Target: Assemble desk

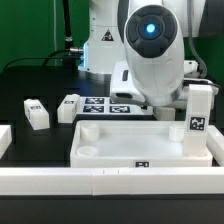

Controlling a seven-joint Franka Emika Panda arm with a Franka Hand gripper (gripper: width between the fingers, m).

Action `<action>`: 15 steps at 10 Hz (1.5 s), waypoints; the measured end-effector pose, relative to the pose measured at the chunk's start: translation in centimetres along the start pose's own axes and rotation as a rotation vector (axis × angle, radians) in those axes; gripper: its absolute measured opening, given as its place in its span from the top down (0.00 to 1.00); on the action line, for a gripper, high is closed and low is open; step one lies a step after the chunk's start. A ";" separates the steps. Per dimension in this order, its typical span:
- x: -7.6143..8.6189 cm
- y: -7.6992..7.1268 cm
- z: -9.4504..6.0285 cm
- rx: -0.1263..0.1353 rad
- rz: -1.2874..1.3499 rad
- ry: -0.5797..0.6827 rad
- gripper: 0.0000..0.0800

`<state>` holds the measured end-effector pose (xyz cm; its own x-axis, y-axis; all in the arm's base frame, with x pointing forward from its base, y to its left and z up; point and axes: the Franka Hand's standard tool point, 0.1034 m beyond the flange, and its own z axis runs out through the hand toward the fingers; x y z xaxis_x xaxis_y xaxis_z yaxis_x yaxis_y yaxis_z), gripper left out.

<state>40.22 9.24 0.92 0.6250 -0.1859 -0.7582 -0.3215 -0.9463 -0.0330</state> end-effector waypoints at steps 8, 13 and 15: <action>0.2 0.1 0.1 0.001 0.001 0.009 0.64; -0.9 1.3 -2.8 0.010 -0.028 0.006 0.64; -2.5 1.9 -7.1 0.004 -0.044 0.014 0.64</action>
Offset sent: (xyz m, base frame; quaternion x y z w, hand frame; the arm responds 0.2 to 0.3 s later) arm 0.0001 -0.0014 -0.0040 -0.0003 0.0115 0.0003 0.9999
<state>43.10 6.01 7.37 0.6484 -0.1479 -0.7468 -0.2964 -0.9526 -0.0687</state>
